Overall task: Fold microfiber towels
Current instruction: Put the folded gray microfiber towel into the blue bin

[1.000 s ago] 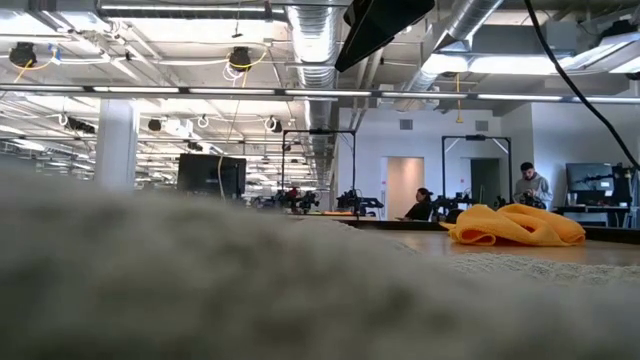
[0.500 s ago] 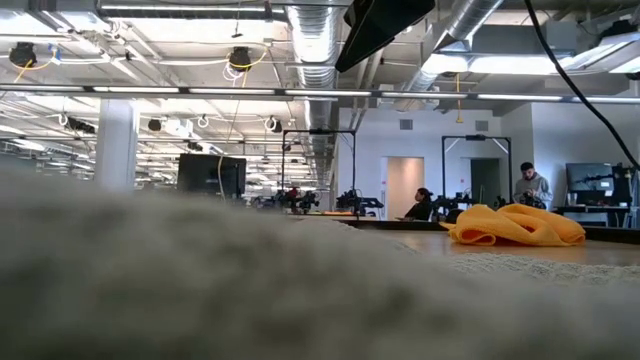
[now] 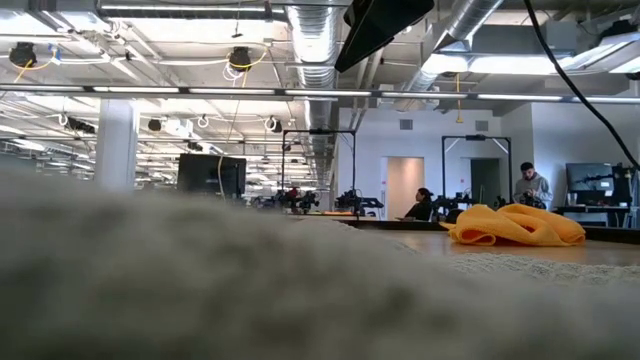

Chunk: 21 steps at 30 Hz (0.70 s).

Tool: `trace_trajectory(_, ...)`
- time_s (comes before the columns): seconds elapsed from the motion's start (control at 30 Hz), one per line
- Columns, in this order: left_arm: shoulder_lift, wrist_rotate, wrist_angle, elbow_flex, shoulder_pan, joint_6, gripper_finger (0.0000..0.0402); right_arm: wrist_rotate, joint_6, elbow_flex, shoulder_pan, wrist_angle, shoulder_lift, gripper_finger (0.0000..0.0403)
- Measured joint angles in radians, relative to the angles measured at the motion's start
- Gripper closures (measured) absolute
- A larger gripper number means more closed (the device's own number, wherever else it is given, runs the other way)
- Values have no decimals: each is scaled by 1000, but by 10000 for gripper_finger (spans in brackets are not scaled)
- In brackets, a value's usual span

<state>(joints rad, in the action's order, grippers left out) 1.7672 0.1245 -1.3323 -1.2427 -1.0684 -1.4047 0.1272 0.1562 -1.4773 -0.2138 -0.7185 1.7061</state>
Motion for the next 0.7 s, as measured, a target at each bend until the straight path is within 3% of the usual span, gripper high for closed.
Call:
trace_trajectory(0.13,1,-96,82,79,13,38,254,0,0,0,0,-1,0,154)
trace_trajectory(0.3,1,-117,247,155,14,107,254,0,0,0,0,-2,0,154)
trace_trajectory(0.7,0,-200,283,250,14,110,254,0,0,0,0,0,0,154)
